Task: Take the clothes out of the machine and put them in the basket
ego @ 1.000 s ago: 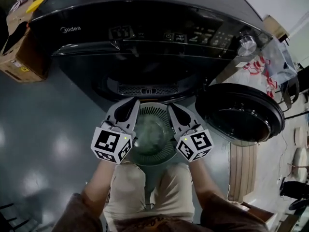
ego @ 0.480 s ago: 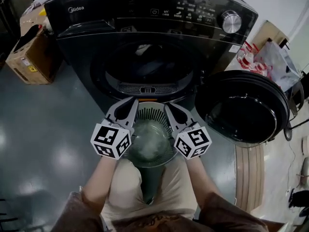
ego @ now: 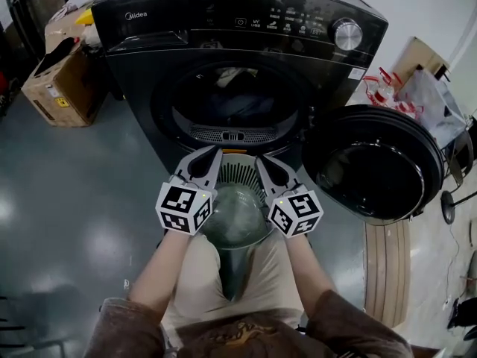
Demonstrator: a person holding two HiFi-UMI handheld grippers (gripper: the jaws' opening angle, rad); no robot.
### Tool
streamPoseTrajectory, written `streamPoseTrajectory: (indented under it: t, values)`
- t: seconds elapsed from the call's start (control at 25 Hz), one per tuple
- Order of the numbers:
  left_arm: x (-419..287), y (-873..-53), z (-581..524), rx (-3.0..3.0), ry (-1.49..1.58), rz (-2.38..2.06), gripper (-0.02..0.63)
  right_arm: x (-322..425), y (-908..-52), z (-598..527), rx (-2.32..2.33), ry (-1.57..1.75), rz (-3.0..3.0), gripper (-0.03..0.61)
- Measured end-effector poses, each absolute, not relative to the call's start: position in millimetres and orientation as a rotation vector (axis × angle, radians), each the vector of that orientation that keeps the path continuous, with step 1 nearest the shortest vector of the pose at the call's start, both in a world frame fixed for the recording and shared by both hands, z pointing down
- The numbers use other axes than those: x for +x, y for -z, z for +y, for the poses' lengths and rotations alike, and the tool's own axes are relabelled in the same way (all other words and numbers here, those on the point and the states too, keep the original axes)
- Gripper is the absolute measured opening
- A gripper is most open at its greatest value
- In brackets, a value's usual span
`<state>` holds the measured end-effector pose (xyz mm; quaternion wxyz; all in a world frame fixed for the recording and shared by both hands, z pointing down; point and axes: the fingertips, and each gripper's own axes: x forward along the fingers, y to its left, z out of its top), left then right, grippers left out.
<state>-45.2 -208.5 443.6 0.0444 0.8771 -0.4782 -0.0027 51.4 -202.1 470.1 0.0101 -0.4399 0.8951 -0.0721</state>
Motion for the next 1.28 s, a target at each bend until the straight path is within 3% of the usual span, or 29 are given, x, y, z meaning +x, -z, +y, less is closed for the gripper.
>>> streamPoseTrajectory:
  t: [0.04, 0.12, 0.2, 0.28, 0.56, 1.28]
  values:
    - [-45.4, -444.5, -209.6, 2.677, 0.006, -1.465, 0.028, 50.4, -470.4, -201.5, -1.364, 0.227, 2.791, -0.003]
    - [-46.4, -446.8, -213.3, 2.661, 0.013, -1.469, 0.145, 49.9, -472.1, -199.8, -1.354, 0.232, 2.787, -0.003]
    - [-45.5, -449.3, -217.9, 2.651, 0.021, -1.455, 0.184, 51.5, -474.0, -198.4, -1.360, 0.232, 2.791, -0.003]
    - [-43.0, -452.6, -224.3, 2.656, 0.010, -1.434, 0.263, 54.0, -474.5, -198.6, -1.369, 0.232, 2.788, -0.003]
    - [-31.3, -478.4, -271.2, 2.719, -0.145, -1.409, 0.376, 66.4, -480.3, -196.9, -1.413, 0.248, 2.763, -0.003]
    - [14.2, -577.1, -462.9, 2.866, -0.960, -1.358, 0.362, 64.7, -494.3, -204.2, -1.469, 0.309, 2.702, -0.003]
